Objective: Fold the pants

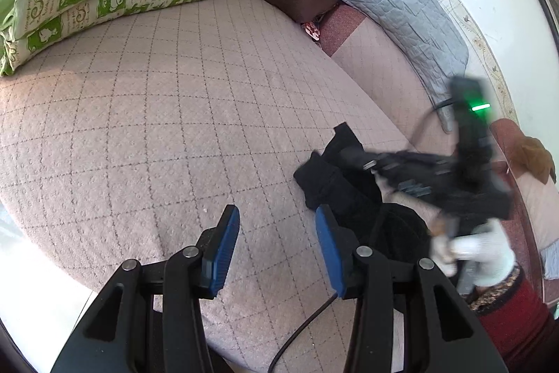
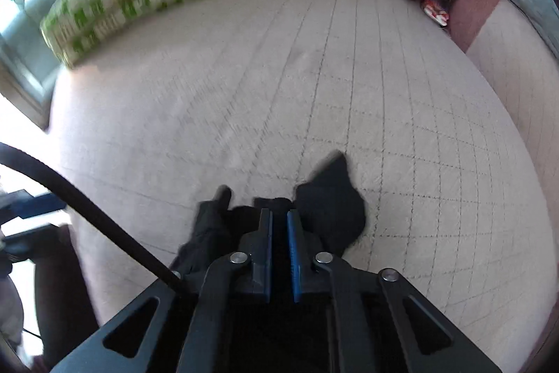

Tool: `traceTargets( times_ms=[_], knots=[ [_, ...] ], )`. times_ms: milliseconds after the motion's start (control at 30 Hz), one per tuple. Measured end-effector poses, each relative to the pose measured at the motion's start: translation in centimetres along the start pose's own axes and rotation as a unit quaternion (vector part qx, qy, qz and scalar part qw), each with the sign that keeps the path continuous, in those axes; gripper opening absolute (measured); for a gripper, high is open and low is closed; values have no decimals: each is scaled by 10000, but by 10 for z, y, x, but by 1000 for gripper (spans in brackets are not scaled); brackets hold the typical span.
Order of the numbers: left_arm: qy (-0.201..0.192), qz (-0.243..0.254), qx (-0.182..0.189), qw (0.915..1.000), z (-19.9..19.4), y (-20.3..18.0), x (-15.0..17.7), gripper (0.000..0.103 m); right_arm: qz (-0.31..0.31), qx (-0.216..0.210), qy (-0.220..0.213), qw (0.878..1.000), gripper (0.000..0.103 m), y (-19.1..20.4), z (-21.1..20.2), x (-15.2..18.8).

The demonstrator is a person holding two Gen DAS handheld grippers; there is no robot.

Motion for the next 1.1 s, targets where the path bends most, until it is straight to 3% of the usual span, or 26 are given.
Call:
traceTargets(
  times_ms=[167, 300, 400, 433, 467, 533, 600, 633, 667, 733, 800, 900, 1000, 1067, 1100],
  knots=[
    [65, -11, 185, 9998, 16, -12, -11, 43, 169, -171, -749, 9969, 4, -10, -63, -13],
    [254, -50, 376, 9990, 44, -25, -22, 48, 394, 397, -578, 9968, 5, -42, -43, -16],
    [392, -88, 436, 9982, 62, -31, -25, 48, 626, 276, -233, 9974, 12, -63, -8, -17],
    [392, -68, 418, 9983, 64, -33, -25, 48, 733, 116, -162, 9971, 27, -69, -1, -18],
    [372, -49, 409, 9985, 65, -34, -25, 48, 828, 21, -120, 9965, 53, -70, 5, -17],
    [366, -50, 436, 9984, 66, -36, -23, 48, 985, -264, -81, 9948, 79, -71, 19, -17],
    [351, -103, 425, 9984, 65, -33, -23, 48, 951, -311, 66, 9950, 77, -67, 34, -18],
    [328, -133, 407, 9985, 64, -32, -23, 48, 899, -437, 284, 9946, 40, -62, 48, -19],
    [291, -165, 386, 9987, 60, -30, -22, 48, 903, -553, 457, 9933, 22, -59, 55, -17],
    [166, -206, 346, 9991, 47, -24, -21, 48, 743, -644, 355, 9945, 21, -43, 49, -22],
    [-46, -178, 286, 9994, 26, -20, -20, 48, 514, -1207, 163, 9912, 21, -17, 29, -27],
    [-322, -163, 90, 9993, -1, -7, -17, 50, -111, -1652, 154, 9861, 23, 23, 12, -33],
    [-472, -338, -28, 9983, -17, 9, -15, 50, -156, -1666, 100, 9858, 23, 39, 26, -49],
    [-504, -477, -125, 9975, -25, 18, -13, 50, 64, -1347, 165, 9907, 45, 39, 44, -66],
    [-524, -482, -129, 9974, -30, 19, -11, 50, 78, -1146, 148, 9933, 45, 34, 43, -71]
  ],
)
Point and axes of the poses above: each gripper's, at about its wrist camera, not at the fingertips, and z roughly the way its jaws point, y to its left, x to its underside, the point moved 7 cm from there along z, roughly the way its jaws point, and after that the axes turned 9 degrees about y, right-handed, at the moved point
